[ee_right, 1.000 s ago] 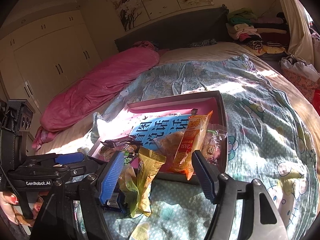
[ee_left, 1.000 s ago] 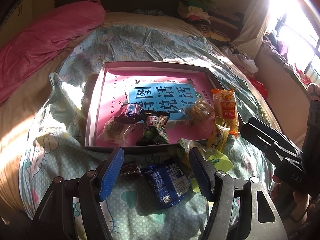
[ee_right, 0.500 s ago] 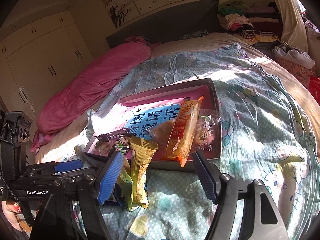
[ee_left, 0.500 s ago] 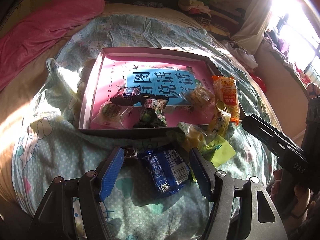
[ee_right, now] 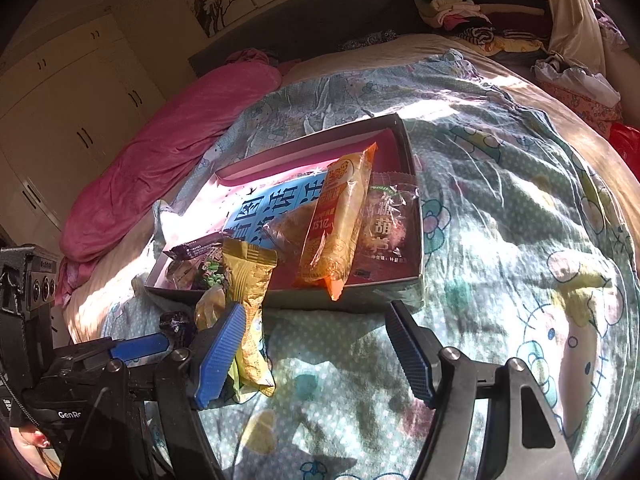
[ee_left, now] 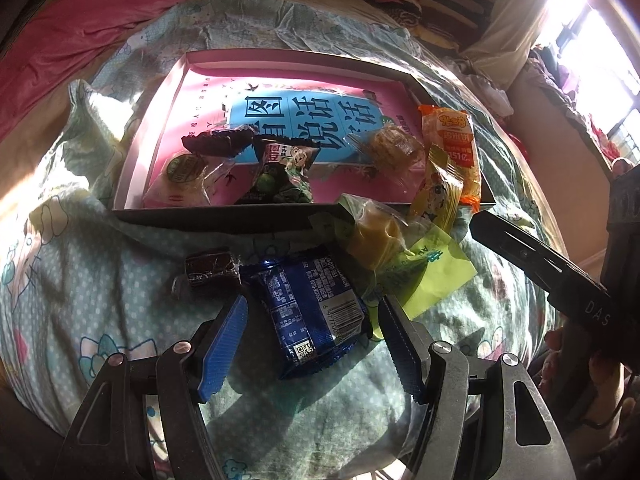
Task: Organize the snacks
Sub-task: 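Move the left tool over the blue biscuit bag while the right approaches the gold bag, then grasp the gold snack bag with the right tool while the left grasps the blue biscuit bag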
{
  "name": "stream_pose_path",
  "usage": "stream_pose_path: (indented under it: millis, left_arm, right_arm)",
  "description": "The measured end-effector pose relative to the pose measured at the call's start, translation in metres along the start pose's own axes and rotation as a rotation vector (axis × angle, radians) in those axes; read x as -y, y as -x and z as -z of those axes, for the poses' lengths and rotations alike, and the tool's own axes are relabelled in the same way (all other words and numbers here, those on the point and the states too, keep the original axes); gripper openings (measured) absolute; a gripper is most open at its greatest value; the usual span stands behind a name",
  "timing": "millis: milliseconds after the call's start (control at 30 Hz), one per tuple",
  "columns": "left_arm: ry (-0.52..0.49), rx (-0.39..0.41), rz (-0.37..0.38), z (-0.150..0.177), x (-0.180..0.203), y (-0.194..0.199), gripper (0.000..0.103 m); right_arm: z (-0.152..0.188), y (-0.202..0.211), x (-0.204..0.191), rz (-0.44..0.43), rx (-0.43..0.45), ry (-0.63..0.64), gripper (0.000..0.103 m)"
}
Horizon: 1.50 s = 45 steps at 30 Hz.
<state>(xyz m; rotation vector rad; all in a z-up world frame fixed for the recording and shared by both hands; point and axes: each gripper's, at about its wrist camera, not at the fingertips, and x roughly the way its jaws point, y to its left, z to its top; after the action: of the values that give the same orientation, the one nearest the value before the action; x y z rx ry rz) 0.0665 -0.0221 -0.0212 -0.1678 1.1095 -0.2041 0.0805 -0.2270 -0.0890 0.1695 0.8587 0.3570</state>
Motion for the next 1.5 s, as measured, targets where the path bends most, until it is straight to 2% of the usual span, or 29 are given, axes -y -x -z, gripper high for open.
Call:
stream_pose_path:
  millis: [333, 667, 767, 1000, 1167, 1333, 1367, 1500]
  left_arm:
    - [0.031, -0.043, -0.009, 0.001, -0.002, -0.017, 0.070]
    - [0.061, -0.051, -0.005, 0.002, -0.010, -0.018, 0.070]
    - [0.063, -0.051, -0.008, 0.003, -0.010, -0.018, 0.070]
    - [0.051, -0.053, -0.019, 0.005, -0.010, -0.017, 0.070]
    - [0.051, -0.054, -0.020, 0.006, -0.010, -0.017, 0.070]
    - [0.051, -0.055, -0.016, 0.006, -0.011, -0.020, 0.070]
    - [0.055, -0.055, -0.013, 0.006, -0.011, -0.020, 0.070]
    - [0.065, -0.056, -0.009, 0.005, -0.013, -0.021, 0.071]
  right_arm:
    - [0.007, -0.015, -0.014, -0.013, -0.048, 0.080, 0.065]
    - [0.007, -0.018, -0.015, -0.077, -0.056, 0.052, 0.065]
    - [0.007, -0.021, -0.015, -0.103, -0.064, 0.038, 0.058]
    - [0.007, -0.034, -0.010, -0.197, -0.100, -0.028, 0.052]
    - [0.014, -0.051, -0.030, -0.184, -0.153, 0.062, 0.046]
    - [0.015, -0.058, -0.033, -0.174, -0.151, 0.072, 0.040]
    - [0.016, -0.059, -0.032, -0.170, -0.152, 0.070, 0.035]
    - [0.015, -0.063, -0.031, -0.166, -0.161, 0.075, 0.027]
